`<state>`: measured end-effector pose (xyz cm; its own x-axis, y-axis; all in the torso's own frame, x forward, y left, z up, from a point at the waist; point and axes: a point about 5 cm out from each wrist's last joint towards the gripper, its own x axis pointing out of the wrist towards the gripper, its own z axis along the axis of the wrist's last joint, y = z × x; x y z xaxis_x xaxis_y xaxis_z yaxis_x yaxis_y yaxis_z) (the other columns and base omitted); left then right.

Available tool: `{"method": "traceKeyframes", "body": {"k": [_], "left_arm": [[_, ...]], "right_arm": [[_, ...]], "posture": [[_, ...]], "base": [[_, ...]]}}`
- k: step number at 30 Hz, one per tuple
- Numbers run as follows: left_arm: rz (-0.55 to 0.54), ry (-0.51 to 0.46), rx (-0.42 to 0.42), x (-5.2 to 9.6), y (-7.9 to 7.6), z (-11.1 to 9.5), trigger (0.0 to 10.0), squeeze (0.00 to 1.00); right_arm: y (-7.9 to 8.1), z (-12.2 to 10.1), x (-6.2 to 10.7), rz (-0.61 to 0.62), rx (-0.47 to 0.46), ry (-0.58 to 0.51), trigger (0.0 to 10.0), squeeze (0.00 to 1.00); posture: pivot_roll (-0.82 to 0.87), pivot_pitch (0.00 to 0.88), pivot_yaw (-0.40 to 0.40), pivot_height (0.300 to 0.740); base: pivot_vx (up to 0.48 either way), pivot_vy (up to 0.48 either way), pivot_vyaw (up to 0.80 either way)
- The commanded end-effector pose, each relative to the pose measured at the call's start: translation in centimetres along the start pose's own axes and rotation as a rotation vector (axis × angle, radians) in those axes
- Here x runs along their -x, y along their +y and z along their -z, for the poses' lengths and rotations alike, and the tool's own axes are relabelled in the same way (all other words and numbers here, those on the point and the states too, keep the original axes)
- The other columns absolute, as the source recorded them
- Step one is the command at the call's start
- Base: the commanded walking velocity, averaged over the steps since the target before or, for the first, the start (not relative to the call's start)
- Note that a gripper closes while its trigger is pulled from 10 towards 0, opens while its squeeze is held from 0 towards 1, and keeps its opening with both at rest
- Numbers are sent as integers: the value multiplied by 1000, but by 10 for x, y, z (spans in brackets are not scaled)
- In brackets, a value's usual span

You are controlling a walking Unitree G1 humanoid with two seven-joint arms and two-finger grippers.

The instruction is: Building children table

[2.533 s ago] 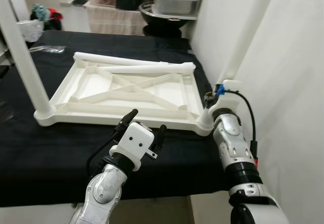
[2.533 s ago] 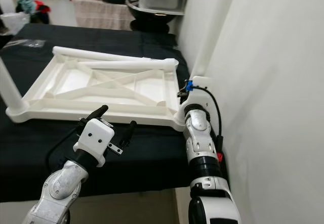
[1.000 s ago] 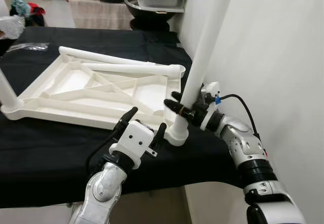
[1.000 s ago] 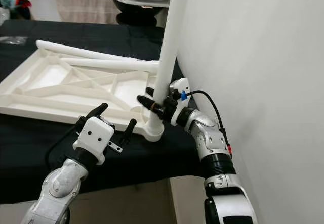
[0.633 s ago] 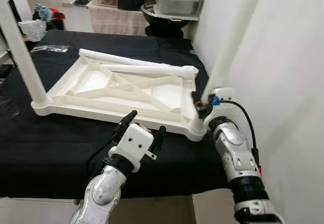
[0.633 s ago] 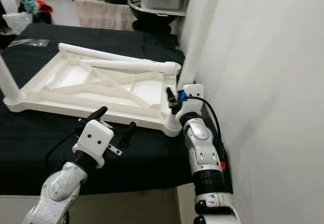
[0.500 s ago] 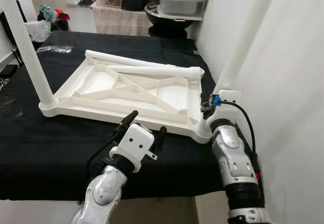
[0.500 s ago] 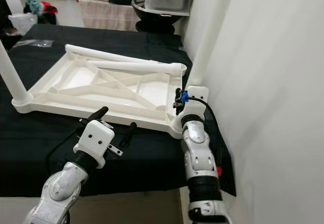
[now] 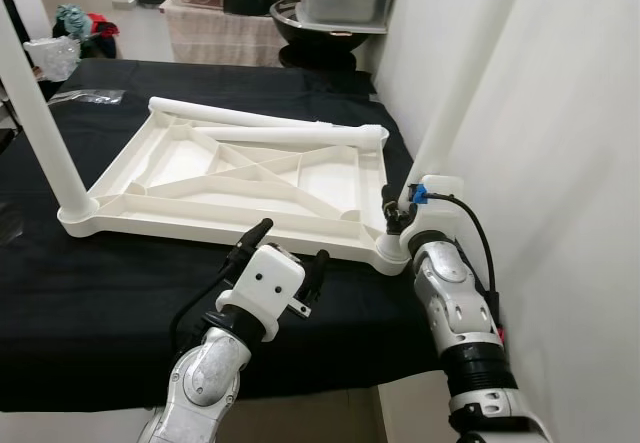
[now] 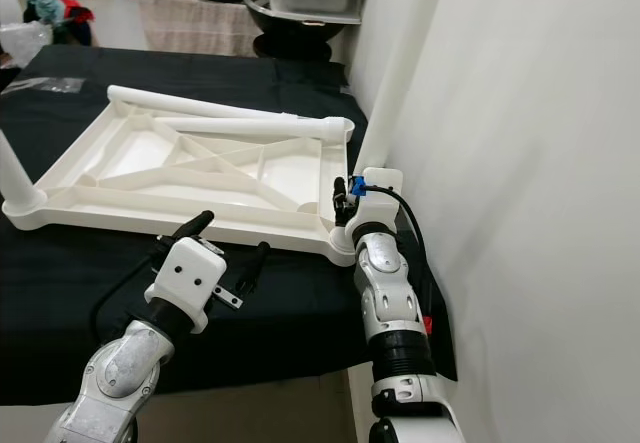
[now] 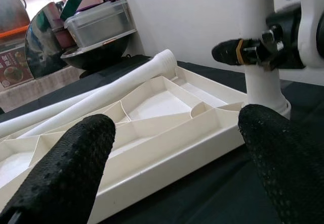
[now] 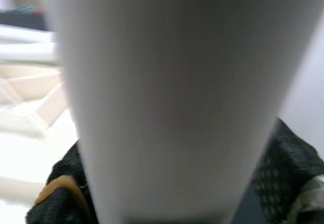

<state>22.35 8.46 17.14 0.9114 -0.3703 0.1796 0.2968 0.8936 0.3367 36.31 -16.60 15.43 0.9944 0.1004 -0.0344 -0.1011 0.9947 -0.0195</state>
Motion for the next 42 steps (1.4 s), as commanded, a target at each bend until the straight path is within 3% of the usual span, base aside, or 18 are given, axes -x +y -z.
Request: {"method": "traceKeyframes", "body": {"k": [1, 4, 5, 8, 15, 18, 19, 20, 21, 22, 24, 30, 32, 34, 35, 38, 40, 42], "left_arm": [[2, 11, -5, 1, -1, 2, 10000, 0], [1, 10, -5, 1, -1, 2, 10000, 0], [1, 10, -7, 1, -1, 2, 10000, 0], [0, 11, -6, 1, -1, 2, 10000, 0], [-3, 11, -9, 1, 0, 2, 10000, 0], [-3, 11, -9, 1, 0, 2, 10000, 0], [-2, 12, -9, 2, 0, 2, 10000, 0], [-2, 12, -9, 2, 0, 2, 10000, 0], [-1, 11, -9, 2, 0, 2, 10000, 0], [-1, 11, -9, 1, 0, 1, 10000, 0], [0, 11, -10, 1, 0, 1, 10000, 0], [-2, 11, -10, 1, 0, 2, 10000, 0], [-2, 12, -8, 1, 0, 2, 10000, 0], [-2, 12, -8, 1, 0, 2, 10000, 0], [0, 13, -9, 2, -1, 2, 10000, 0], [2, 13, -9, 2, -1, 2, 10000, 0], [0, 12, -8, 1, -1, 2, 10000, 0], [-3, 12, -7, 1, 0, 2, 10000, 0]], "right_arm": [[3, -4, -3, -76, -9, -12, 10000, 0], [-2, -7, -7, -190, -35, 14, 10000, 0], [-4, -11, -3, -425, -115, 33, 10000, 0], [-6, -19, 3, -621, -220, 11, 10000, 0], [-1, -23, 21, -1004, -319, 4, 10000, 0], [0, -22, 22, -1031, -318, 7, 10000, 0], [9, -20, 25, -1097, -334, 17, 3686, 0], [9, -20, 25, -1097, -334, 17, 3686, 0], [13, -19, 24, -1100, -342, 21, 1608, 0], [14, -18, 23, -1105, -350, 24, 1608, 0], [17, -18, 22, -1094, -365, 18, 0, 0], [19, -7, 12, -943, -397, 10, 0, 0], [10, 3, 2, -681, -352, 14, 0, 0], [10, 3, 2, -681, -352, 14, 0, 0], [0, 8, -5, -417, -288, 19, 0, 0], [-4, 9, -6, -311, -263, 20, 0, 0], [-21, 15, 0, 72, -188, 34, 0, 0], [-26, 16, 5, 194, -159, 36, 0, 0]], "posture": [[87, 15, -122, 740], [83, 16, -121, 740], [89, 15, -123, 740], [91, 20, -127, 740], [96, 22, -124, 740], [96, 22, -124, 740], [96, 24, -121, 740], [96, 24, -121, 740], [96, 22, -123, 740], [96, 22, -123, 740], [96, 22, -124, 740], [93, 20, -123, 740], [94, 18, -127, 740], [94, 18, -127, 740], [88, 21, -120, 740], [88, 21, -120, 740], [80, 32, -117, 740], [80, 32, -117, 740]], "base": [[0, 0, 0], [0, 0, 0], [0, 0, 0], [0, 0, 0], [0, 0, 0], [0, 0, 0], [0, 0, 0], [0, 0, 0], [0, 0, 0], [0, 0, 0], [0, 0, 0], [0, 0, 0], [0, 0, 0], [0, 0, 0], [0, 0, 0], [0, 0, 0], [0, 0, 0], [0, 0, 0]]}}
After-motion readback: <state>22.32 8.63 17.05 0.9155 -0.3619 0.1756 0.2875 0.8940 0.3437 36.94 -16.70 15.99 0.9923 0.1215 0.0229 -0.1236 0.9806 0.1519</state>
